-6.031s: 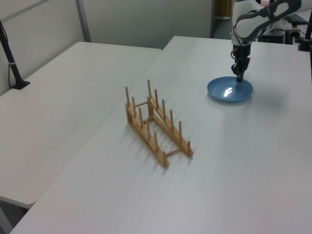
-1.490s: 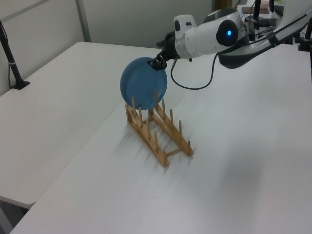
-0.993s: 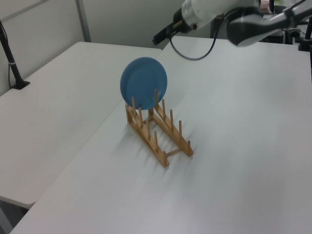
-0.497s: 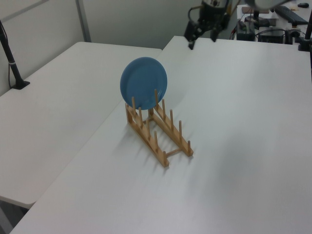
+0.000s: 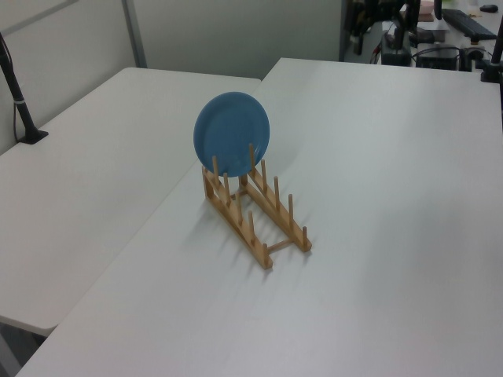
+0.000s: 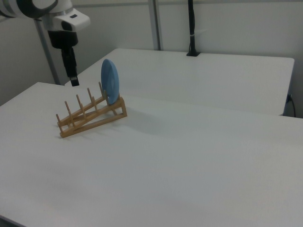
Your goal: Place plate in plate rack
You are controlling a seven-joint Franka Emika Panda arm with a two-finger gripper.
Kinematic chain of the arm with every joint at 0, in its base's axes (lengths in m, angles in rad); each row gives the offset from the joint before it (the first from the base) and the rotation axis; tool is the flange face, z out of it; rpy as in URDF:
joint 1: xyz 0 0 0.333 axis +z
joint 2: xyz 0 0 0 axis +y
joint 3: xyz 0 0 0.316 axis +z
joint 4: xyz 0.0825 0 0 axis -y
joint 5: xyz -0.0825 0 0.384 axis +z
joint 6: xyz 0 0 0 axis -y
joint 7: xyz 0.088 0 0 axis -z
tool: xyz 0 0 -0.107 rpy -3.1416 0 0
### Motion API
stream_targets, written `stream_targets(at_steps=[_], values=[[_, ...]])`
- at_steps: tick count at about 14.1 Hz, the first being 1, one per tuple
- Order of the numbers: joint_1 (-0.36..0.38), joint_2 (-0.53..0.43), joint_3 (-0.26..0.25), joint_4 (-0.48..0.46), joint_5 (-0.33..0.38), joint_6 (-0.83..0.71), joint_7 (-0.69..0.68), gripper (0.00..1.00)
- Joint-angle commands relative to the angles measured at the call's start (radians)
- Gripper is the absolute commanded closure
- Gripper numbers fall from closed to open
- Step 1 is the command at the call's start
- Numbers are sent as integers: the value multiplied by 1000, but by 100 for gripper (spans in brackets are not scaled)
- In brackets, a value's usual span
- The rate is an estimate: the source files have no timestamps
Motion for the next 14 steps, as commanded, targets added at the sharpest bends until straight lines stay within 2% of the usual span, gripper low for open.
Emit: stream_targets(at_steps=[1, 3, 5, 7, 10, 14], values=[[-1, -36, -28, -35, 26, 3, -281, 0], [-13, -36, -66, -35, 27, 4, -515, 0], [-31, -29, -71, -35, 27, 14, -726, 0], [-56, -27, -71, -37, 27, 56, -846, 0], [-88, -26, -74, -35, 29, 69, -954, 0], [-88, -26, -86, -34, 27, 73, -949, 0]])
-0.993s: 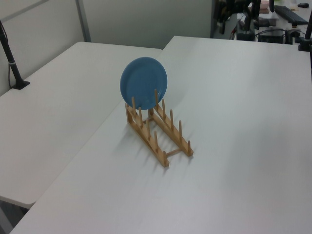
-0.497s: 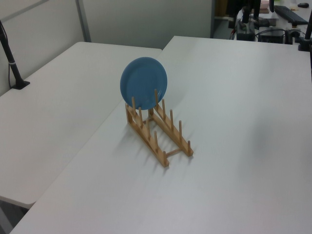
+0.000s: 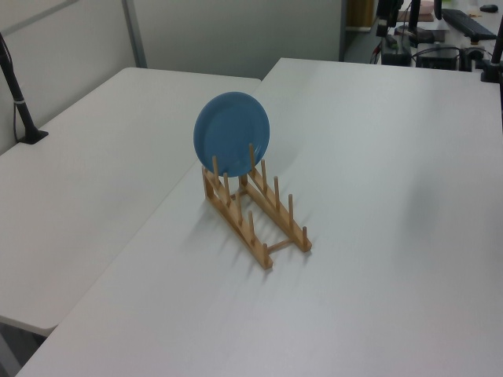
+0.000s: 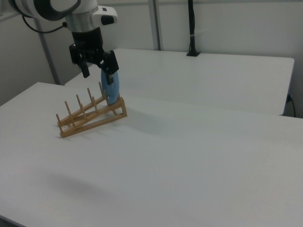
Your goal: Place plate in plate rack
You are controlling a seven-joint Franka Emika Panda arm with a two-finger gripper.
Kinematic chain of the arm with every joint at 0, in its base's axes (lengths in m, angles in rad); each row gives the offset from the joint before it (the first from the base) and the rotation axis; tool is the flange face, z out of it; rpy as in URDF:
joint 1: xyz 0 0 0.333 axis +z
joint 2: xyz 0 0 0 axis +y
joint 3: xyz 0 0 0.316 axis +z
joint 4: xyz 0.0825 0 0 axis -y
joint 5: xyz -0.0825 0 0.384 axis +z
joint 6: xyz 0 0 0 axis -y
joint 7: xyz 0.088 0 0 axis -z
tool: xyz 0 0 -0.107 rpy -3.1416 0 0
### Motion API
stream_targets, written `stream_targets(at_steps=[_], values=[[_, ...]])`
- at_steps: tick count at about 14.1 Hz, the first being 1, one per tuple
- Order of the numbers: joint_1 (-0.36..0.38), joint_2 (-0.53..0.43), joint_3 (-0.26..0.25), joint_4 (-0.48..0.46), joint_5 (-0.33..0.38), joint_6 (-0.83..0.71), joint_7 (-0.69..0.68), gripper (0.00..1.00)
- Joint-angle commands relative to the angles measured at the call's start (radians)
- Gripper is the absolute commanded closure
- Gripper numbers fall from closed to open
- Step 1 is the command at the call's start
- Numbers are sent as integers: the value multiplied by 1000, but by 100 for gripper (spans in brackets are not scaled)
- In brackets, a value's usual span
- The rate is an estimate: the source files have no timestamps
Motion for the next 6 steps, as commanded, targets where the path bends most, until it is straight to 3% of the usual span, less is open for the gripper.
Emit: stream_targets(at_steps=[1, 6], values=[[6, -19, -10, -29, 19, 44, -21, 0], [7, -17, -10, -29, 20, 50, -21, 0]])
